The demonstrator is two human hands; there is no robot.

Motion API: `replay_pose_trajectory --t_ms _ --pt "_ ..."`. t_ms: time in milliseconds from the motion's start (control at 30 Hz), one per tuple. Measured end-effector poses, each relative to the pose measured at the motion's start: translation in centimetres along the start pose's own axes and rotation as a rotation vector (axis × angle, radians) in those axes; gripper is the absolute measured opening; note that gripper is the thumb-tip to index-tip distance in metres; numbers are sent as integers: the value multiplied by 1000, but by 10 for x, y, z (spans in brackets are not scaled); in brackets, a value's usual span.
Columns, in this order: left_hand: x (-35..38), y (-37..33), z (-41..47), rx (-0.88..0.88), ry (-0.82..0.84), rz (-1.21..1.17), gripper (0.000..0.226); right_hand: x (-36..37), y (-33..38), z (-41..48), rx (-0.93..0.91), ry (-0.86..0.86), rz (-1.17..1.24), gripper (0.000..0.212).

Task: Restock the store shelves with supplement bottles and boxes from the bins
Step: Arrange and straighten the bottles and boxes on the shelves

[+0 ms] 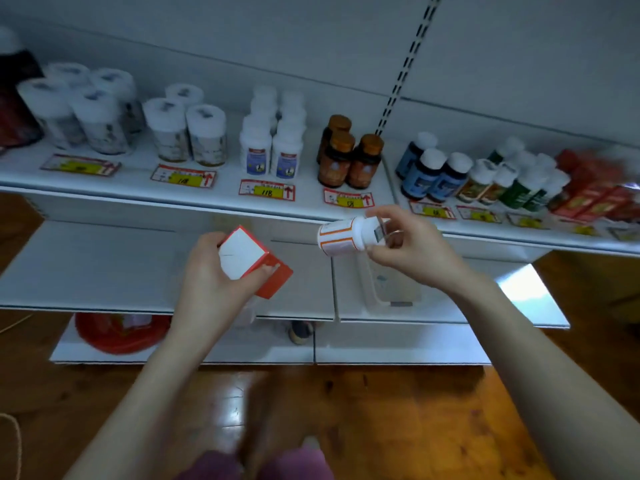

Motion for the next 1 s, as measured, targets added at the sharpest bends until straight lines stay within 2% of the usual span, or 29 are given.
replay_pose_trajectory --t_ms 133,167,267,500,600,767,1000 --pt "4 -33 -3 48 -41 -51 61 -31 14 13 26 -7 36 9" --pt "6 -41 -3 51 -55 -58 60 -38 15 16 22 -21 38 7" --pt "13 -57 -5 63 -96 -59 57 -55 15 30 13 -53 34 24" --pt "10 -76 -9 84 -236 -65 53 -62 22 55 -132 -19 136 8" --pt "3 -80 -13 76 -272 -70 56 -54 27 66 -176 50 173 14" --pt "-15 -78 -20 23 -330 -57 59 -30 48 79 -356 152 137 26" --pt "-30 -78 -2 75 -330 -54 53 -17 58 88 -322 164 130 39"
Point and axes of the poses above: each hand's wrist, its own z-axis towards the middle knuckle, its own x-axis out of the palm, y = z × x, the point moved 2 cm from there along z, towards the middle knuckle, and after that the axes turned 14 degrees about -y, right-handed, at the moved point
